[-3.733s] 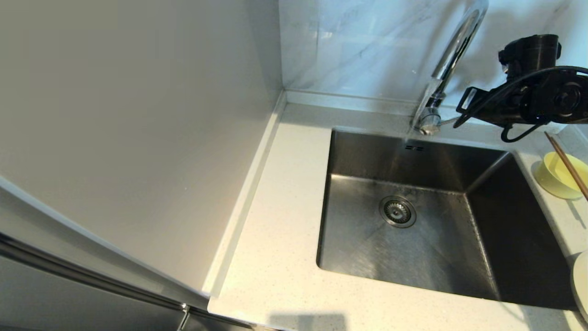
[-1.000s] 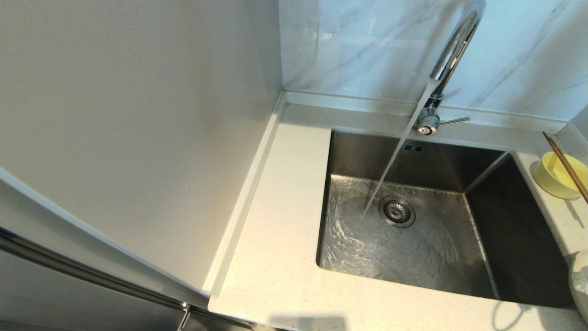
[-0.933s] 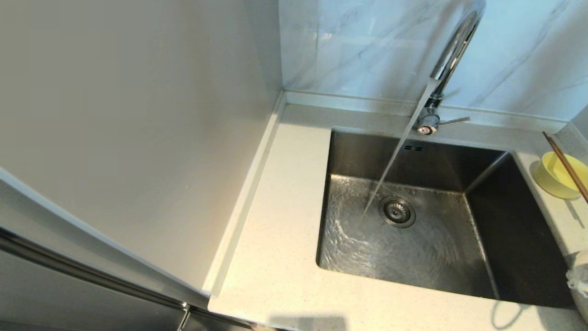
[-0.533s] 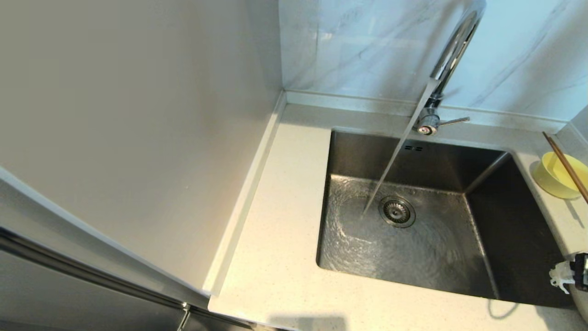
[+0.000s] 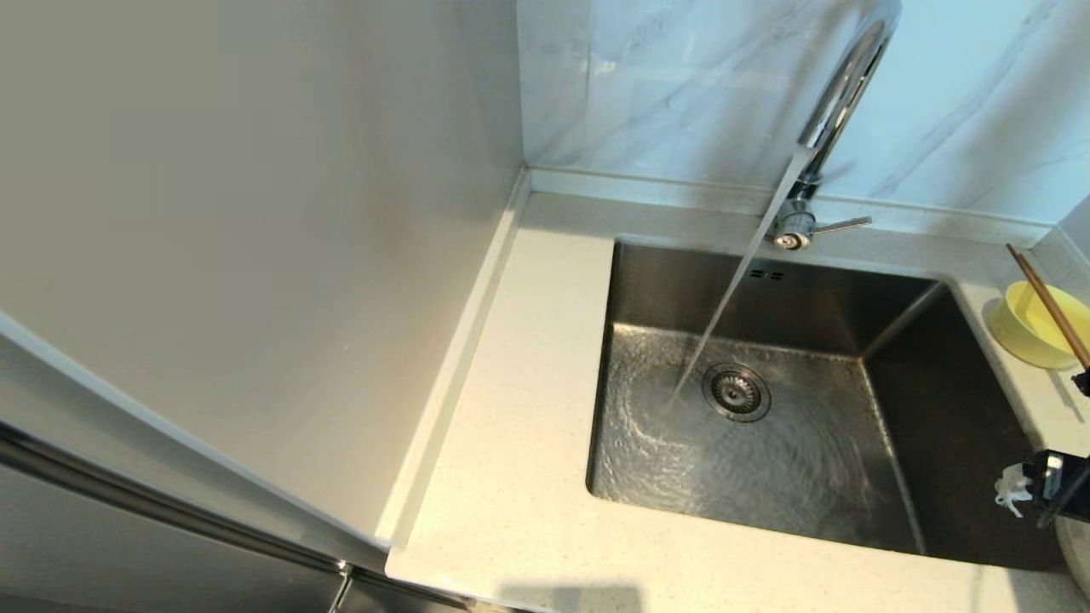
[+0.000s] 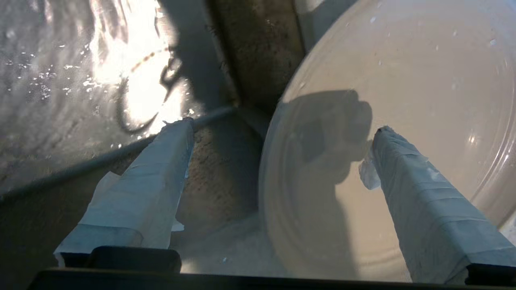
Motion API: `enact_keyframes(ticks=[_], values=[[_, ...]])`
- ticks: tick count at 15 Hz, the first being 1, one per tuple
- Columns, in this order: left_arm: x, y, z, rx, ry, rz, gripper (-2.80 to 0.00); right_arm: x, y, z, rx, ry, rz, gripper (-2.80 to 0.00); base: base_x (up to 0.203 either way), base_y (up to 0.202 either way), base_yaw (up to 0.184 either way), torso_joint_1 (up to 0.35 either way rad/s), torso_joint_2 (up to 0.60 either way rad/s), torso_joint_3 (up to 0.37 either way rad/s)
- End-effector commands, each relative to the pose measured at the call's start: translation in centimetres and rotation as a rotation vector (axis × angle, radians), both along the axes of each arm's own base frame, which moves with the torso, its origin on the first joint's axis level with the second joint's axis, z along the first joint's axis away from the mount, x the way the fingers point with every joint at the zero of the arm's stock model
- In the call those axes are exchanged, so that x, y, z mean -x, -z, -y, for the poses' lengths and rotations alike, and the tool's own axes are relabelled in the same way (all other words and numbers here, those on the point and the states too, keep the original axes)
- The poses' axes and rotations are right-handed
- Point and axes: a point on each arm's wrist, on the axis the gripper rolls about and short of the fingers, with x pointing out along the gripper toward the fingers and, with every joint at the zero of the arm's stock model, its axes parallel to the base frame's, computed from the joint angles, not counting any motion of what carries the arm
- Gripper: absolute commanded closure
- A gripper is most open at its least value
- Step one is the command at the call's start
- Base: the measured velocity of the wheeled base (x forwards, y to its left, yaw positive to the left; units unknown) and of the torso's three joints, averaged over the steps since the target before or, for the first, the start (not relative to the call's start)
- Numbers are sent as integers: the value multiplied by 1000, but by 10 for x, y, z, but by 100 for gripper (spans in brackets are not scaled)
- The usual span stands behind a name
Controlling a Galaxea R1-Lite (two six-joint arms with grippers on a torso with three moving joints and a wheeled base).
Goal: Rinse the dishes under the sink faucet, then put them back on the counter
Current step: Pick up the plate
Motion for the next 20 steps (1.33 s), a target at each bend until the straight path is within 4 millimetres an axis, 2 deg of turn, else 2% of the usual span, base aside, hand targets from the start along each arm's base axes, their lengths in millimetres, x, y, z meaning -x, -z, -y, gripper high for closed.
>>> enact_keyframes(ticks=[1,3,4,9,15,20], values=[[0,0,0,0,-1,0,0,-6,9,7,-8,19,-31,-280,0,0,0,0,0,0],[0,0,0,0,0,0,0,-8,8,8,-7,22,-25,-280,0,0,0,0,0,0],[0,0,0,0,0,0,0,-7,8,8,-6,22,-24,0,0,0,0,0,0,0],[0,0,0,0,-1,0,0,-1,0,3,12,-13,-2,0,0,0,0,0,0,0],[0,0,0,0,-1,0,0,1,-4,-25,22,-112,8,0,0,0,0,0,0,0],[0,0,0,0,-1,0,0,21,-8,-36,35,-155,33,0,0,0,0,0,0,0]])
